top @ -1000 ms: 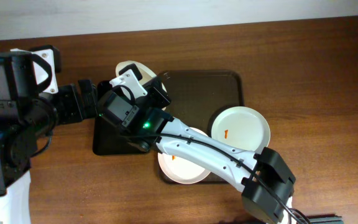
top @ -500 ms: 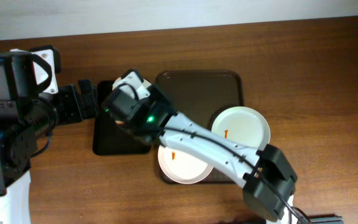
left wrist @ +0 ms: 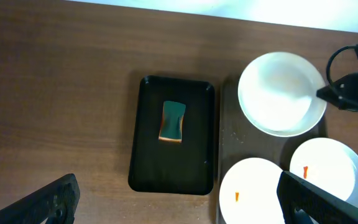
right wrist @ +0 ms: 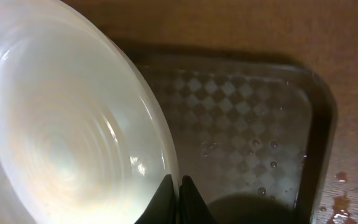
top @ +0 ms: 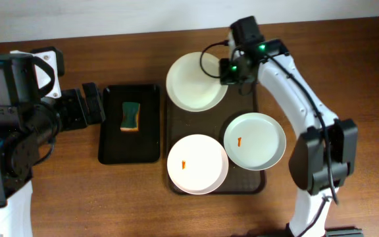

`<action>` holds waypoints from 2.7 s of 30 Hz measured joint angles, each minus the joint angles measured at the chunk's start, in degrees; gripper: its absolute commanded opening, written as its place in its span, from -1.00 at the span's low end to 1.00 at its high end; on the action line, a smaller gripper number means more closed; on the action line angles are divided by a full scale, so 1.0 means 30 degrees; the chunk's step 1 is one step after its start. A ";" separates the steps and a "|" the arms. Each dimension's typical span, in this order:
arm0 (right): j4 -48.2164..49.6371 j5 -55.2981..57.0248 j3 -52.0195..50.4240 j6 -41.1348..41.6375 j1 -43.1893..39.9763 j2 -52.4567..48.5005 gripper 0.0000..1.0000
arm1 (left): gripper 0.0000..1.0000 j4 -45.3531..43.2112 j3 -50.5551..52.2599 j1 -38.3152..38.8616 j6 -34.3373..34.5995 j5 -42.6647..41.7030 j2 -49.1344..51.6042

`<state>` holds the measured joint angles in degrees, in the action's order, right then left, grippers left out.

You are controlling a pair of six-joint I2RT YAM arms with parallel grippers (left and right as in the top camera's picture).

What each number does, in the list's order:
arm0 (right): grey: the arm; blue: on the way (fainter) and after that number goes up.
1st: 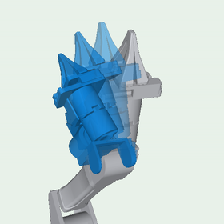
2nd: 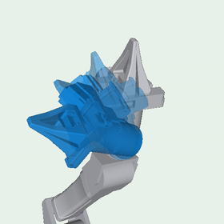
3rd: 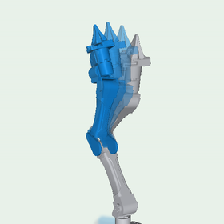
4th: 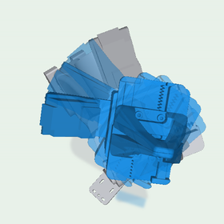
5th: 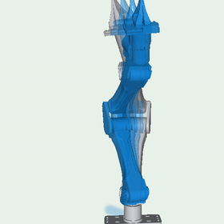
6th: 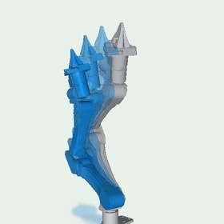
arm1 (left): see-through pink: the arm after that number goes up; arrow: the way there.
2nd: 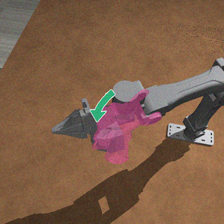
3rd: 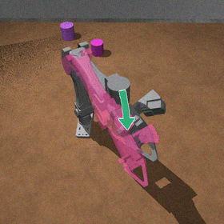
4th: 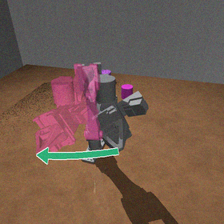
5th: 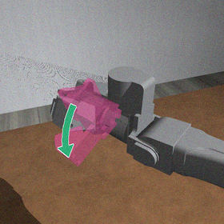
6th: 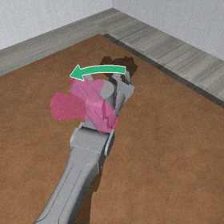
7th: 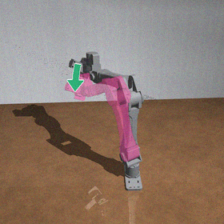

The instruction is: Clean dirty plates on tray and stack at the side

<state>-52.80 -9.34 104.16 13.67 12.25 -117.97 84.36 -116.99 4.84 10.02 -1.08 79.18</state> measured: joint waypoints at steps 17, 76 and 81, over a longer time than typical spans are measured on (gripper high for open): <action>-0.5187 -0.3723 -0.0007 -0.2011 -0.2419 -0.1362 -0.24 | 0.99 -0.0117 0.0000 0.0000 0.0007 0.0000 0.0000; 0.5384 -0.1523 -1.3894 -0.3024 -0.3592 0.8451 -0.26 | 0.99 0.0466 0.0000 0.0000 0.0000 -0.0153 0.1647; 0.6339 -0.1712 -1.0571 -0.3220 -0.0561 0.6761 -0.26 | 0.99 0.0481 0.0000 0.0000 0.0000 -0.0160 0.1647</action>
<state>-33.78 -14.48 72.44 4.01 10.57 -97.69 85.80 -116.99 4.84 10.02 -1.56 84.12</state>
